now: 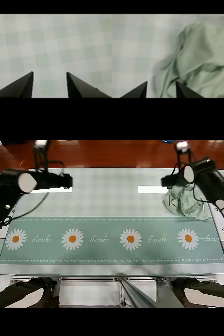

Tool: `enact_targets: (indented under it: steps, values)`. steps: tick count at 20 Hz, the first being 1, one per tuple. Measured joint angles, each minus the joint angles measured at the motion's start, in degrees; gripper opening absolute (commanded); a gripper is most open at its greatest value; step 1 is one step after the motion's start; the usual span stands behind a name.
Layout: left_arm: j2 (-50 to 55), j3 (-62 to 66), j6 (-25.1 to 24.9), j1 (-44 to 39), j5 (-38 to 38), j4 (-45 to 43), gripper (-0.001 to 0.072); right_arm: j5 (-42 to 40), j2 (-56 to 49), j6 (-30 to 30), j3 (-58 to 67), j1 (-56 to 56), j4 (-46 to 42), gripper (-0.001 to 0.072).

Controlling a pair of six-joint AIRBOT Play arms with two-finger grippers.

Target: Fold the shirts.

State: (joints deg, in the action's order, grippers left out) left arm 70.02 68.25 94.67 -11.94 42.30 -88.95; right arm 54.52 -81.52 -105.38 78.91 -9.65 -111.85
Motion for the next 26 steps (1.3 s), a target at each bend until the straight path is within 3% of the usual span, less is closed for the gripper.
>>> enact_targets:
  steps: [2, 5, 9, 13, 14, 15, 16, 21, 26]
  values:
    - [-0.39, 1.51, 2.47, 3.39, 3.74, -1.03, 0.0507, -2.23, -0.81, -2.14, 1.01, 4.09, -5.38, 0.0411]
    - [-3.72, -1.73, 4.66, 6.47, 8.02, -1.33, 0.0507, -2.82, -3.80, -3.96, 1.66, 12.72, -5.75, 0.0409]
    - [-11.56, -12.94, 7.30, 6.05, 7.58, -0.48, 0.0507, -5.46, -9.81, -0.15, 1.97, 22.47, 7.26, 0.0406]
    - [-15.10, -20.33, 8.85, 4.72, 6.97, 1.55, 0.0507, -7.98, -17.40, 4.70, 3.04, 25.16, 17.68, 0.0400]
    - [-15.43, -21.27, 9.07, 4.55, 6.51, 2.14, 0.0507, -8.04, -19.28, 5.57, 3.78, 25.14, 19.32, 0.0327]
    - [-15.61, -21.92, 9.16, 4.46, 6.49, 2.64, 0.0507, -8.09, -20.68, 6.40, 4.55, 24.96, 20.48, 0.0155]
    - [-15.76, -22.38, 9.27, 4.39, 6.49, 2.95, 0.0507, -7.80, -21.88, 7.28, 5.27, 24.63, 21.33, 0.0035]
    - [-16.48, -21.81, 9.49, 6.19, 7.76, 3.87, 0.0506, -0.94, -21.18, 12.44, 9.60, 23.61, 25.24, 0.0035]
    - [-21.27, -18.71, 9.46, 12.74, 10.16, 3.45, 0.0506, -0.55, -8.39, 15.89, 13.68, 23.50, 26.16, 0.0035]
